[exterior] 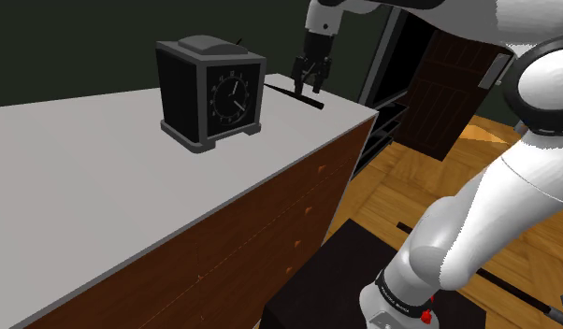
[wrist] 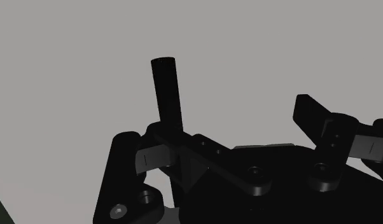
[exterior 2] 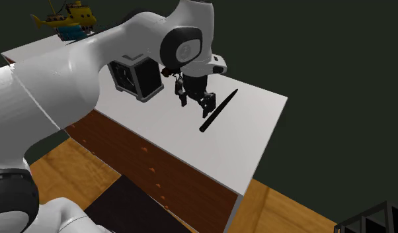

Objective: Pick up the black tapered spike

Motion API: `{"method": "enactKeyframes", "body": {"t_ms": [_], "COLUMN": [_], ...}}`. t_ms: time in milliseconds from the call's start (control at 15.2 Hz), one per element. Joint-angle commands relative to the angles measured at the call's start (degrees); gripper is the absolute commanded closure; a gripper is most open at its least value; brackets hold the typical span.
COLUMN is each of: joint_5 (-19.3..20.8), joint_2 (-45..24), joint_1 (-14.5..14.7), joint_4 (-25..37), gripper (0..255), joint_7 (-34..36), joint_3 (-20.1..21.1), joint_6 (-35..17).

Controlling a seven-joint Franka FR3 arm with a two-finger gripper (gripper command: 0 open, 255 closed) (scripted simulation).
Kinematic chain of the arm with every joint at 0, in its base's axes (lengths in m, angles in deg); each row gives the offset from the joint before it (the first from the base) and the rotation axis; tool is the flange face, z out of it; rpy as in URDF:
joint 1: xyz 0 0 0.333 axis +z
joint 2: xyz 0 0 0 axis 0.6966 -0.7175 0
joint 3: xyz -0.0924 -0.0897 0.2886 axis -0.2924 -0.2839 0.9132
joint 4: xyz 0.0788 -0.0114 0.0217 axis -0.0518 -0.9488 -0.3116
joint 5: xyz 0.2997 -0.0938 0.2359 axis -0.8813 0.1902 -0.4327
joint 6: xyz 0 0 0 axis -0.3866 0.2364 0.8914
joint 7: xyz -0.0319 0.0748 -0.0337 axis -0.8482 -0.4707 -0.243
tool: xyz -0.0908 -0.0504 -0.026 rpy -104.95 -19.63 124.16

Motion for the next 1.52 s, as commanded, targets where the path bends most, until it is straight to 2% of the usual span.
{"method": "enactKeyframes", "body": {"t_ms": [0, 462, 924, 1056, 1122, 1452], "joint_5": [-0.13, -1.97, -1.51, -1.48, -1.48, -1.42], "joint_2": [-5.05, -24.81, -22.44, -22.29, -22.26, -21.84], "joint_1": [-0.39, -2.80, -2.39, -2.36, -2.37, -2.30], "joint_4": [5.72, 30.55, 21.69, 21.04, 21.05, 20.45], "gripper": [0, 0, 0, 0, 255, 255], "joint_7": [-2.03, -7.72, -7.43, -7.41, -7.42, -7.35], "joint_3": [-0.94, -2.75, -2.59, -2.58, -2.58, -2.56], "joint_6": [1.44, 8.95, 2.42, 1.91, 1.96, 1.76]}}
